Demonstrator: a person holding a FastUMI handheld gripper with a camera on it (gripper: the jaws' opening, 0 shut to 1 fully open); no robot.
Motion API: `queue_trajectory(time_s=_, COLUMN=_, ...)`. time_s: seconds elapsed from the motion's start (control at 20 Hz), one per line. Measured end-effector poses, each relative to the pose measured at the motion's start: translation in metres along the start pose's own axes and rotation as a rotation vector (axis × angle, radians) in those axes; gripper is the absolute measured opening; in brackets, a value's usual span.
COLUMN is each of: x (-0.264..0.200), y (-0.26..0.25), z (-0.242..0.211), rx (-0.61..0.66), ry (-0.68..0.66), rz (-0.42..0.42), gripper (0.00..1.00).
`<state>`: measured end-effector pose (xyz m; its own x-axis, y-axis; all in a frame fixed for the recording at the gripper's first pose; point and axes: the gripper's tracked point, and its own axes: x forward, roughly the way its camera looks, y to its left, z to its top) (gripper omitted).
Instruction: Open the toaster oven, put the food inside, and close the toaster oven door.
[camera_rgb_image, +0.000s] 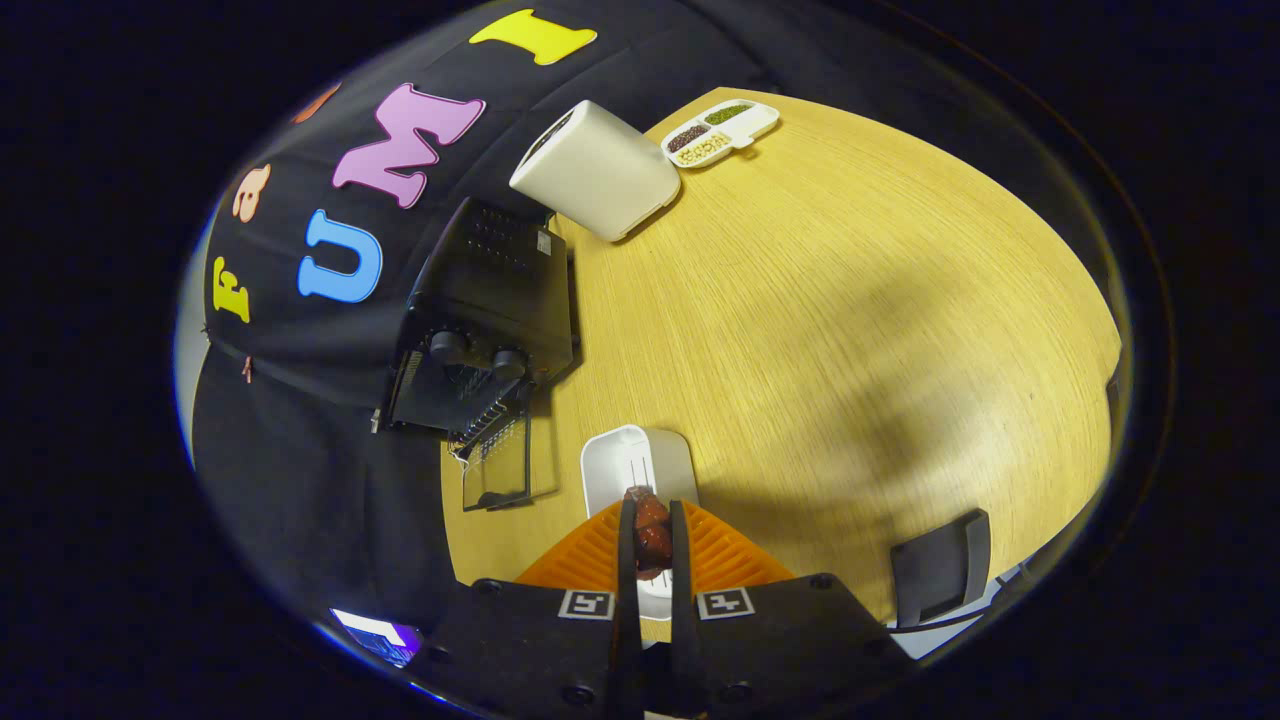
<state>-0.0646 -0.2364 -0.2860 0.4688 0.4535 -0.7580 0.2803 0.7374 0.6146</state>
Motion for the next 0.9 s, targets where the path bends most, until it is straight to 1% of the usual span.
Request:
queue_trajectory(time_s=0.15, x=-0.009, y=0.008, z=0.006, rx=-0.007, ry=-0.003, rz=-0.006, gripper=0.15)
queue_trajectory(time_s=0.3, x=-0.026, y=0.019, z=0.020, rx=0.001, ry=-0.047, rz=-0.005, gripper=0.15)
queue_trajectory(time_s=0.5, x=-0.044, y=0.055, z=0.031, rx=0.028, ry=-0.120, rz=0.015, gripper=0.15)
queue_trajectory(time_s=0.65, x=-0.048, y=0.091, z=0.019, rx=0.039, ry=-0.142, rz=0.044, gripper=0.15)
queue_trajectory(time_s=0.9, x=-0.031, y=0.150, z=-0.018, rx=0.036, ry=-0.156, rz=0.080, gripper=0.15)
